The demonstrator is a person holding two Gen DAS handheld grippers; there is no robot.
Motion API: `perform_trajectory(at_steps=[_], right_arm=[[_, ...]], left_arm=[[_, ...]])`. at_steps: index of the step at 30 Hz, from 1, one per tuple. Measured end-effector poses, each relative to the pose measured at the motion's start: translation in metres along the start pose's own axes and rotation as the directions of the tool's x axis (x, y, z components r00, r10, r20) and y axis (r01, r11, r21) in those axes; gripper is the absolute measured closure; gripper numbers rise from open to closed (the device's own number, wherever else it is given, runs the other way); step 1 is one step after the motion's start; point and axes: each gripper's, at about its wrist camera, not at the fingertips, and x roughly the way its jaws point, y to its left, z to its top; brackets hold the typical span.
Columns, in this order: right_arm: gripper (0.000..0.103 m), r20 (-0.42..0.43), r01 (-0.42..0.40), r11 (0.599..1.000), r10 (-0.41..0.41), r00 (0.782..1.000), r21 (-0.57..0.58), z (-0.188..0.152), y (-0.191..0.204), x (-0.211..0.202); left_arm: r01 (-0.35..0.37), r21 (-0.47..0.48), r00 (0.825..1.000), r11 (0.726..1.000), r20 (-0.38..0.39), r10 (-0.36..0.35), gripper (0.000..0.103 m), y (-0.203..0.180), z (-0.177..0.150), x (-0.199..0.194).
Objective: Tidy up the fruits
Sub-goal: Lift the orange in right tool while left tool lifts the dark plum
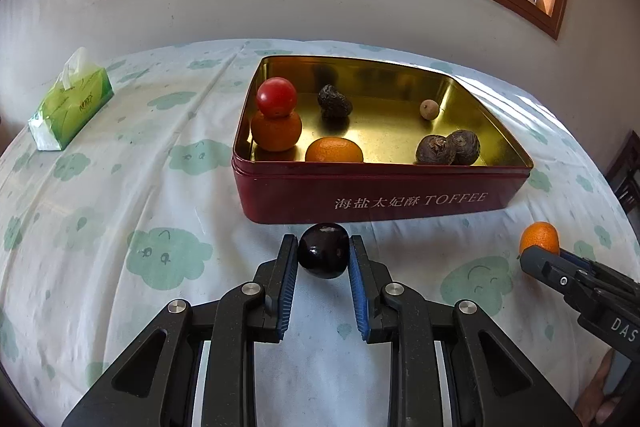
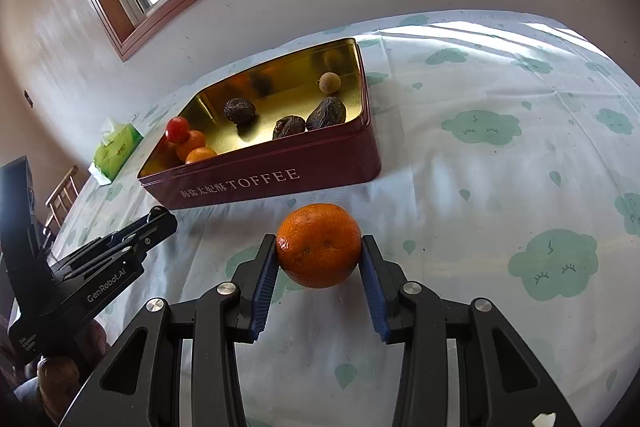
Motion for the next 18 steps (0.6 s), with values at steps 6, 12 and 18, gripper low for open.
perform_trajectory(at_steps=[6,12,18], right_arm=[[0.066,0.006,0.06,0.998,-0.06,0.998,-0.009,-0.003,0.007,0.006],[0.066,0.023,0.074,0.997,-0.074,0.997,-0.008,-0.004,0.011,0.004],[0.066,0.033,0.078,0.997,-0.078,0.996,-0.016,-0.004,0.015,0.0]], left_arm=[[-0.031,-0.021,1.0,0.999,-0.001,0.031,0.077,0.003,0.0,0.001],[-0.039,-0.043,0.999,0.998,0.025,0.04,0.077,0.006,-0.001,-0.004],[-0.048,-0.053,0.998,0.997,0.039,0.05,0.077,0.007,0.0,-0.008]])
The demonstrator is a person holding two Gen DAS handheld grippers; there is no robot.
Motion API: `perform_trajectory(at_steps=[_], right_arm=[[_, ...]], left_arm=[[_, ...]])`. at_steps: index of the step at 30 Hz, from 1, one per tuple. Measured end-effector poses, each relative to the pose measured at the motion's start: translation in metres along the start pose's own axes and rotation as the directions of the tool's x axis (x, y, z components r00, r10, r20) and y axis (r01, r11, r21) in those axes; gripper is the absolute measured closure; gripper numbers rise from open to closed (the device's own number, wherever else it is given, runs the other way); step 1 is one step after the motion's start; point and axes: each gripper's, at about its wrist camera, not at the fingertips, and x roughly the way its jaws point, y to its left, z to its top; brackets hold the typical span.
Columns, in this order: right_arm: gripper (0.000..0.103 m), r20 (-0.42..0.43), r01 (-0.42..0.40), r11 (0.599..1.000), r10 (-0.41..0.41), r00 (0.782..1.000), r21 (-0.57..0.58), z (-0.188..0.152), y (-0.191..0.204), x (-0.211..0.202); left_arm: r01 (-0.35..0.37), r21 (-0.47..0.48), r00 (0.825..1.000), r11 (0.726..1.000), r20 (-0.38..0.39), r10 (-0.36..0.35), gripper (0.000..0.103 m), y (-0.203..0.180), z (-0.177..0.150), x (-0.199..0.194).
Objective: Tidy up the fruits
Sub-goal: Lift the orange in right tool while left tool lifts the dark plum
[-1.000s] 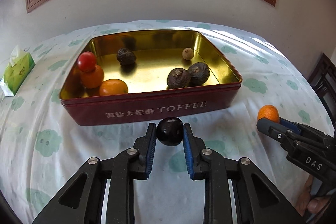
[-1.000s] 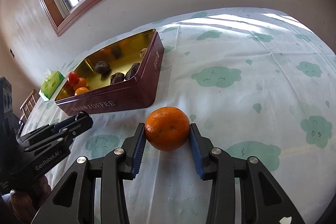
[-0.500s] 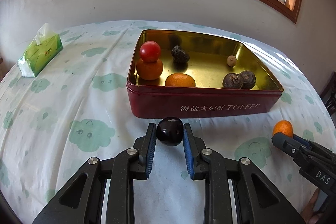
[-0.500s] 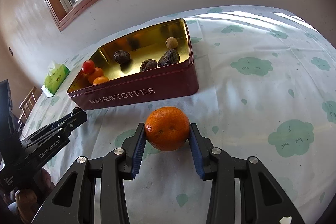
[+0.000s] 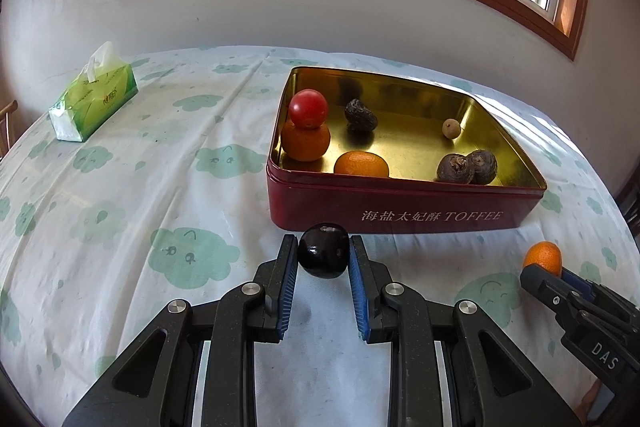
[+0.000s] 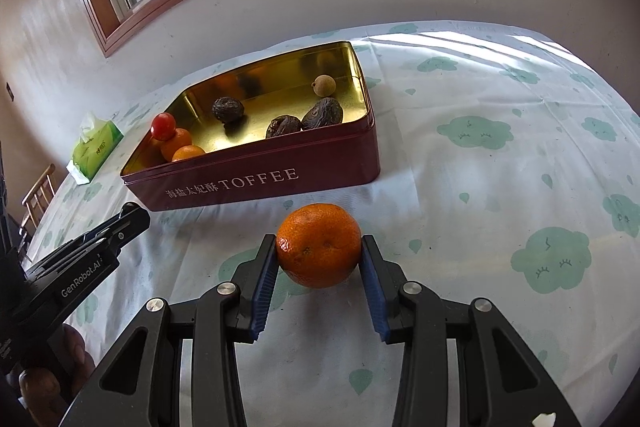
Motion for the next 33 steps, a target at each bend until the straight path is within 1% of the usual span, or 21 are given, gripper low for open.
perform_trajectory(at_steps=[13,17,25,33], right_arm=[[0.066,0.04,-0.002,1.0,0.003,0.999,-0.021,0.006,0.003,-0.012],[0.066,0.044,-0.005,1.0,0.006,0.999,-0.022,0.008,0.004,-0.013],[0.066,0.057,-0.008,1.0,0.01,0.998,-0.029,0.012,0.006,-0.016],[0.066,0.067,-0.011,0.999,0.014,0.998,-0.035,0.016,0.009,-0.018]], left_arm=[[-0.003,0.025,1.0,1.0,0.017,0.002,0.077,-0.003,0.002,-0.004],[0.005,0.016,1.0,1.0,0.022,-0.005,0.077,-0.002,0.007,-0.007],[0.006,0.022,0.998,1.0,0.058,-0.007,0.077,-0.003,0.021,-0.017],[0.008,0.03,0.998,1.0,0.068,-0.01,0.077,-0.006,0.027,-0.019]])
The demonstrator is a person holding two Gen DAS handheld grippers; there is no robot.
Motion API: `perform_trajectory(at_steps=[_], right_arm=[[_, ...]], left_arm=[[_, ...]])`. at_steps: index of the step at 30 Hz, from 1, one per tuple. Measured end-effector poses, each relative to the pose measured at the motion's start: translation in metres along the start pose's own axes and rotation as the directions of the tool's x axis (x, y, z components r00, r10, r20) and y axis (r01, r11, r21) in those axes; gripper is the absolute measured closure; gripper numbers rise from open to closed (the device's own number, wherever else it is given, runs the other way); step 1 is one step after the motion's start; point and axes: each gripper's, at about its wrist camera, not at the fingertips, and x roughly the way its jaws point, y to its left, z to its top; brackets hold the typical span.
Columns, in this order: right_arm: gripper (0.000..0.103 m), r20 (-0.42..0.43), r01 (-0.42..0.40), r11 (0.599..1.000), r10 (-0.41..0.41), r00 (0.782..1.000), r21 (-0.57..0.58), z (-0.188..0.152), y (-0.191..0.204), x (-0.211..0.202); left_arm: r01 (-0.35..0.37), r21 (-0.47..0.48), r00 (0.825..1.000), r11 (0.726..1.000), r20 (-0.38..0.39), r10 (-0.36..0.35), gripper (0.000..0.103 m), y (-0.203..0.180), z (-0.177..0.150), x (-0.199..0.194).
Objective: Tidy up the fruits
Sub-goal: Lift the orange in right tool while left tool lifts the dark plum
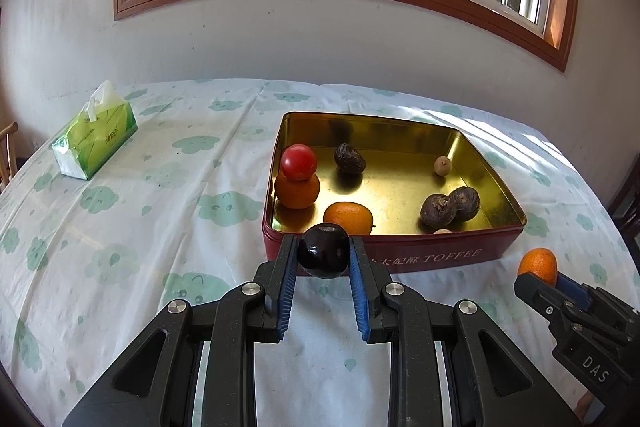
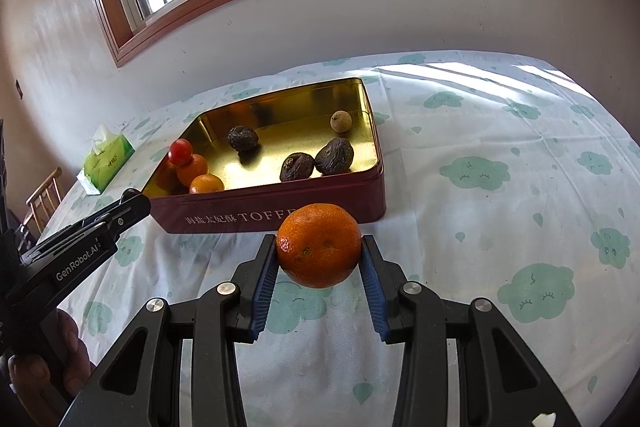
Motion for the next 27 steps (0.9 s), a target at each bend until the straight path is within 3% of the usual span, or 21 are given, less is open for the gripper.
perform_trajectory(at_steps=[27], right_arm=[[0.065,0.024,-0.01,1.0,0.011,1.0,-0.011,0.017,0.002,0.004]], left_arm=[[-0.008,0.028,1.0,1.0,0.021,0.007,0.077,-0.006,0.015,0.007]])
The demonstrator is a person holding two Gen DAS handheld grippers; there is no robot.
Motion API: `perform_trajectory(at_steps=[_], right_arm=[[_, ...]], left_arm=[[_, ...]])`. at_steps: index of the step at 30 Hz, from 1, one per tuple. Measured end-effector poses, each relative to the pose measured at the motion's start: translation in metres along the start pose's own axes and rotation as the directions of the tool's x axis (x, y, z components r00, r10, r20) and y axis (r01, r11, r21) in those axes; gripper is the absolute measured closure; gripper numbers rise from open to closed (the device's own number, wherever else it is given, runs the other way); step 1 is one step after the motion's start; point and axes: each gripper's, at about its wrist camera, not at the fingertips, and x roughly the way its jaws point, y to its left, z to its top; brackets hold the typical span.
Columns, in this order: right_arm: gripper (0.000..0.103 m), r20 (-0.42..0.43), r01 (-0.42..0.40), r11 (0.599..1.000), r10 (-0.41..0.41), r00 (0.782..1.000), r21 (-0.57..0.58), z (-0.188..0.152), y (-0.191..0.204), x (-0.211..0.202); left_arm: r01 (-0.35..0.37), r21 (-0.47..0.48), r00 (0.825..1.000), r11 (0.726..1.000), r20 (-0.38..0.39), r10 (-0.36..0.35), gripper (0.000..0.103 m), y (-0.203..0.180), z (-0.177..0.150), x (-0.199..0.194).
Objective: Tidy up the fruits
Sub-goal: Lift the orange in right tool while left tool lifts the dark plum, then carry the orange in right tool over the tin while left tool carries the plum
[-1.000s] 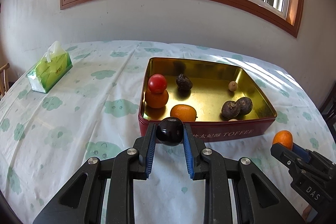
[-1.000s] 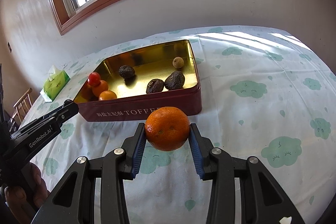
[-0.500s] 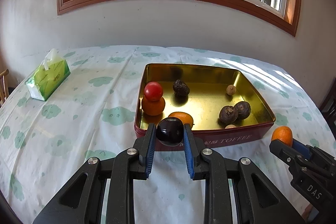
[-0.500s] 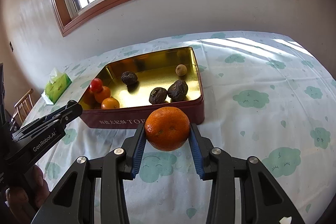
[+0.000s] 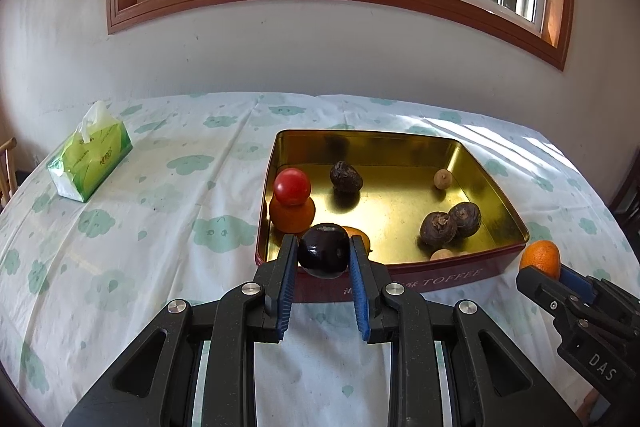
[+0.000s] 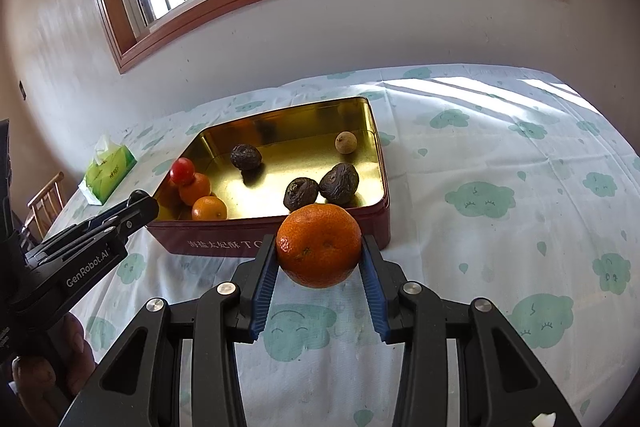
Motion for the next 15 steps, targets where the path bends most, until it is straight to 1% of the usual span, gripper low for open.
perform_trajectory(at_steps=[15], right_arm=[[0.065,0.006,-0.004,1.0,0.004,1.0,-0.006,0.0075,0.003,0.0058]], left_arm=[[0.002,0.011,1.0,1.0,0.006,-0.002,0.077,-0.0036,0.0093,0.0063]])
